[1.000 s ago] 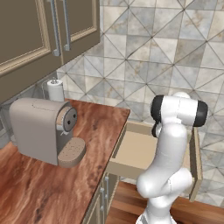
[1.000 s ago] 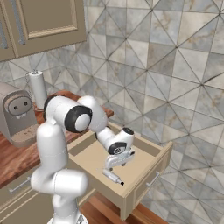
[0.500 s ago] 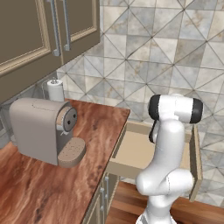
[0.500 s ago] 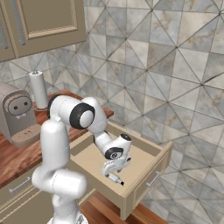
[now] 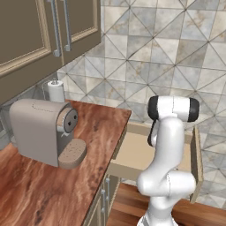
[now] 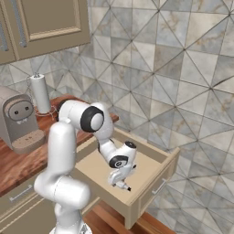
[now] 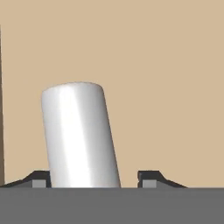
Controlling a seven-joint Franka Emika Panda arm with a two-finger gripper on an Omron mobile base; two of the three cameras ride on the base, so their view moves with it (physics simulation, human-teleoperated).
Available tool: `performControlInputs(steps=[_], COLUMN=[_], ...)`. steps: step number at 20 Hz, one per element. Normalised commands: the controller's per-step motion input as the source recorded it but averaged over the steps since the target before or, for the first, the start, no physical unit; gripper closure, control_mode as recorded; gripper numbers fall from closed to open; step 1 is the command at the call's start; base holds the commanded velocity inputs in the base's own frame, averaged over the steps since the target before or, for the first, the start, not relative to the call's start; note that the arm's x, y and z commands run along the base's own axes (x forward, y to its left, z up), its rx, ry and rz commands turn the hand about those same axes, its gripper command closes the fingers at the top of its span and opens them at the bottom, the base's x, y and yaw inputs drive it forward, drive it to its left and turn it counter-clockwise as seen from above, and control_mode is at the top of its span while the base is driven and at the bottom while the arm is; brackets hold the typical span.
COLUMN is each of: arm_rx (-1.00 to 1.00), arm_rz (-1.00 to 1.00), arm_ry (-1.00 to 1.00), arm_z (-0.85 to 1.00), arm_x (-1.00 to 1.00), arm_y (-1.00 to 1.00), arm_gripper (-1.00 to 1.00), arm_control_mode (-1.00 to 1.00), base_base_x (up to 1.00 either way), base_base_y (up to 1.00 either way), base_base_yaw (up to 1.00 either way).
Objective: Restock the sink supplies by placing the sponge and soap dispenser on the counter and next to the sink. Make sure the soap dispenser is upright.
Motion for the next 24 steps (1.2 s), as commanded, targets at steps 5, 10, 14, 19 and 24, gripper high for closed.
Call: performControlInputs(steps=[5, 10, 14, 19, 24], arm_rx=[-0.03, -0.01, 0.00, -0.02, -0.02], arm_rz=[0.06, 0.04, 0.01, 0.00, 0.00], arm_ry=[-0.02, -0.17, -0.18, -0.18, -0.12], arm_z=[-0.77, -0.45, 0.22, 0.98, 1.00], arm_x=[-0.23, -0.36, -0.47, -0.35, -0.06], arm_y=[0.00, 0.06, 0.01, 0.00, 0.00], arm_gripper=[1.00, 1.00, 1.00, 1.00, 1.00], arm_control_mode=[-1.00, -1.00, -1.00, -1.00, -1.00], base_base_x=[0.00, 0.00, 0.00, 0.00, 0.00], base_base_y=[0.00, 0.00, 0.00, 0.00, 0.00], base_base_yaw=[0.00, 0.00, 0.00, 0.00, 0.00])
